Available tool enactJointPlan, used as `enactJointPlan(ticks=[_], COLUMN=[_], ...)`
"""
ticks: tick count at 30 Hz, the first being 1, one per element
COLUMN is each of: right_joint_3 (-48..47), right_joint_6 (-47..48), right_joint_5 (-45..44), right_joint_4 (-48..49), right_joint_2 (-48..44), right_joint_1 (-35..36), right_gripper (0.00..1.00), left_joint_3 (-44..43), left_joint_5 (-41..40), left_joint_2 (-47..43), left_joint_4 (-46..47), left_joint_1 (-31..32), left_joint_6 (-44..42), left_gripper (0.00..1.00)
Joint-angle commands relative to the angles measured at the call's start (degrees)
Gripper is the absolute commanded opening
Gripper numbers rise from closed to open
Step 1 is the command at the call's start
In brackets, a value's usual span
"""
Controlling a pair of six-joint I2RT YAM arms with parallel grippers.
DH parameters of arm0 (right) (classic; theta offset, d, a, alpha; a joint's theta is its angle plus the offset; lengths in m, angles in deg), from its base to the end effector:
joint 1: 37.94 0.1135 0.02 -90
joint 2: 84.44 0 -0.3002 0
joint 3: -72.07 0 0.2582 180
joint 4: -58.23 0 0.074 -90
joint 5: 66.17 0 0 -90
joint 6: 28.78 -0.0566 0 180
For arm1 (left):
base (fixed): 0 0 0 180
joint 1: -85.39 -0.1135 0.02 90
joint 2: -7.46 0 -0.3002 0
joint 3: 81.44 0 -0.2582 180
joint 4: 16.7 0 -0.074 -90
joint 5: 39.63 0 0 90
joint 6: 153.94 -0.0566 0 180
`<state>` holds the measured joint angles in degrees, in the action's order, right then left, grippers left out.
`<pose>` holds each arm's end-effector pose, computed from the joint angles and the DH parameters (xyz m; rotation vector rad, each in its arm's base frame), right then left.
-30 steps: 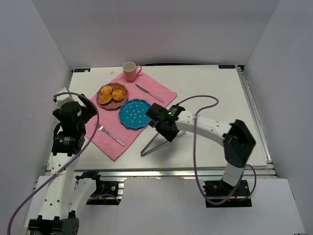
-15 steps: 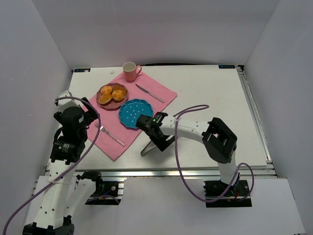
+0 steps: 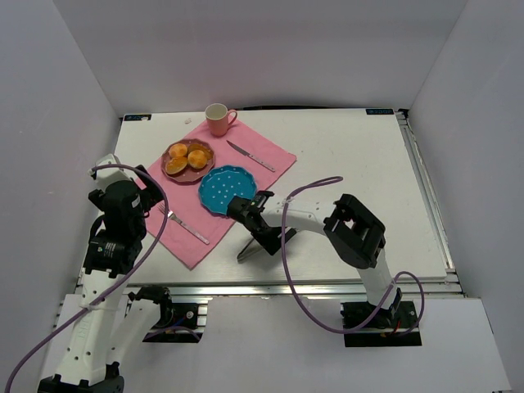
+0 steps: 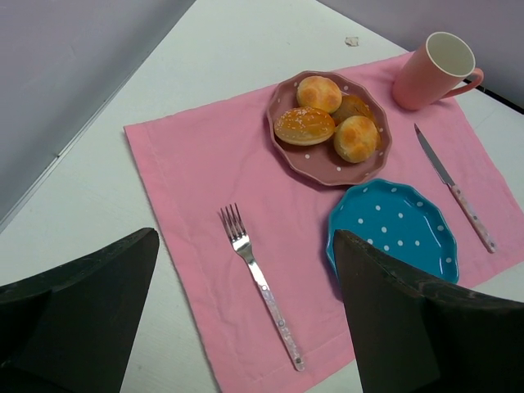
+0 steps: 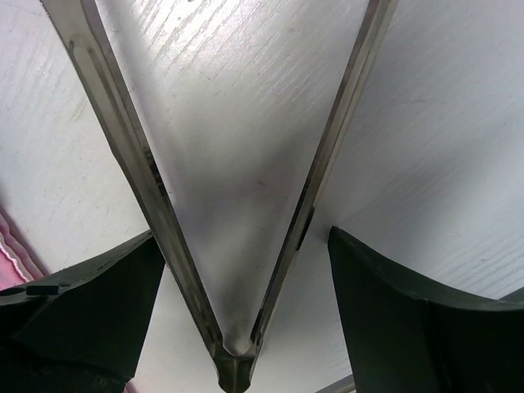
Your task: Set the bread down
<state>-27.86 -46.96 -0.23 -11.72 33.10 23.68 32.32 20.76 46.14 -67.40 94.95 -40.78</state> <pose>0.2153 0.3500 0.1760 1.0862 2.4933 0.0062 0.1307 0.0063 0.3722 -0.5521 1.8405 0.1281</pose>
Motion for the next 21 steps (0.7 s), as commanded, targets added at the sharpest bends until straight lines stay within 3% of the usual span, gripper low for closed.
enactJointPlan(ticks=[1,5,10,17,21], right_joint_3=[-1.2,-1.2,-1.1,-4.7,-9.0], right_joint_6=[0.1,1.3,2.2,5.1,13.8], right_joint_5=[-2.9,-2.6,-2.4,-7.0,-13.5], right_joint_4=[-0.8,-0.2,-0.1,-4.4,-9.3], right_joint_2=[1.6,2.5,3.1,0.2,-4.6], right_joint_1=[-0.5,-0.5,-0.5,0.3,1.4], right_gripper=[0.84,0.76,0.55,0.53,0.55], left_joint_3=[0.8,0.9,0.9,1.1,0.6], left_joint_5=[-1.2,-1.6,-2.4,-2.4,-2.7], left_joint_2=[-0.4,-0.4,-0.4,0.0,0.5], left_joint_4=[-0.3,-0.3,-0.4,-0.4,-0.5], left_joint_1=[0.3,0.3,0.3,0.3,0.4], left_joint_6=[-0.6,-0.6,-0.7,-1.0,-1.1], left_gripper=[0.98,0.98,0.98,0.98,0.98])
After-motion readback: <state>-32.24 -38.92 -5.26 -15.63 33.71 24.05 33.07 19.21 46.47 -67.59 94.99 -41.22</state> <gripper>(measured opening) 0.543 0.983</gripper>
